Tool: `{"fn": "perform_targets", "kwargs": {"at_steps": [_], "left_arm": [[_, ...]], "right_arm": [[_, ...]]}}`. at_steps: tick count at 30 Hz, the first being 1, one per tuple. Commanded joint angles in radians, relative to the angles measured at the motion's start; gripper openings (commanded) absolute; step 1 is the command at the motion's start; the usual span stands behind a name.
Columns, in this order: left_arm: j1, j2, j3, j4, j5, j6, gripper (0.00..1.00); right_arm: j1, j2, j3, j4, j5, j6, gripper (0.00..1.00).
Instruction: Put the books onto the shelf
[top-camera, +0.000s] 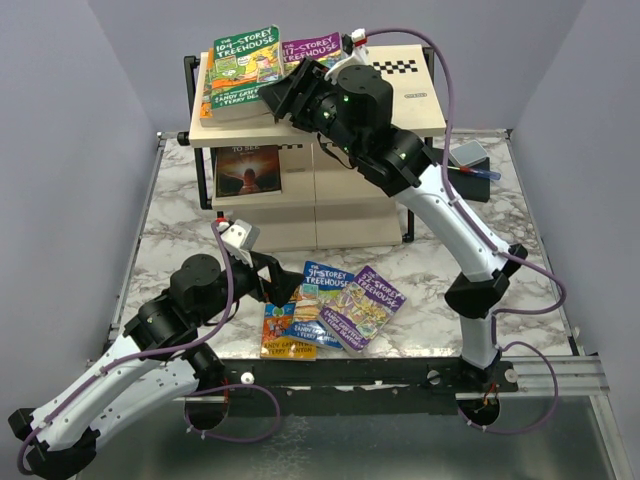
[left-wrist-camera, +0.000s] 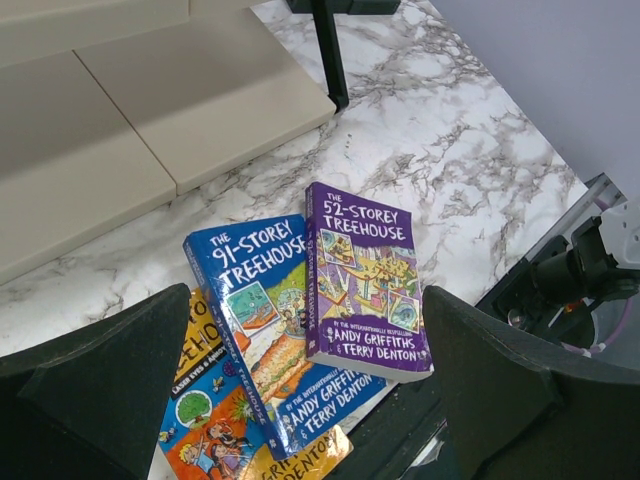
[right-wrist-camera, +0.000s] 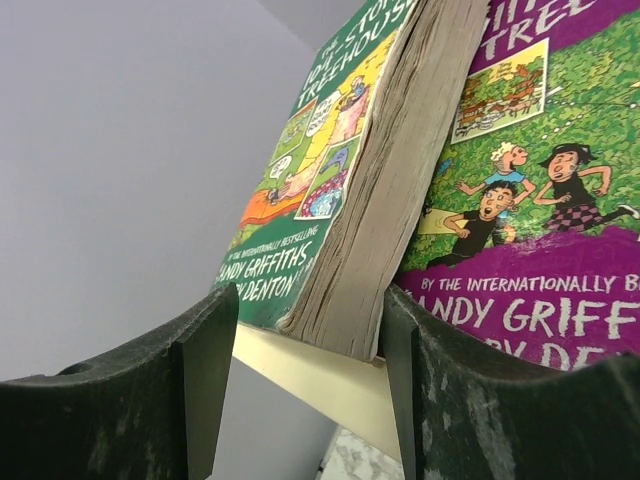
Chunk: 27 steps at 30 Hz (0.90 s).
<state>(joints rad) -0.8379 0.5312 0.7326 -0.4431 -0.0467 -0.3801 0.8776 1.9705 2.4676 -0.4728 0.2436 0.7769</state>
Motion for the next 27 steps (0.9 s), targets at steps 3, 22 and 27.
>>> {"fn": "perform_targets", "kwargs": {"at_steps": [3,22,27], "left_arm": [[0.001,-0.006,-0.011,0.018,-0.002,0.003,0.99],[0.002,-0.01,-0.011,0.018,0.002,0.006,0.99],[0.002,-0.01,-0.011,0.018,0.002,0.006,0.99]], "right_arm": [[-0.002,-0.037,-0.007,-0.102,0.109,-0.141,0.63],[0.006,-0.058,-0.013,0.024,0.068,-0.177,0.57],[0.006,-0.023,0.012,0.023,0.035,-0.166,0.53]]}}
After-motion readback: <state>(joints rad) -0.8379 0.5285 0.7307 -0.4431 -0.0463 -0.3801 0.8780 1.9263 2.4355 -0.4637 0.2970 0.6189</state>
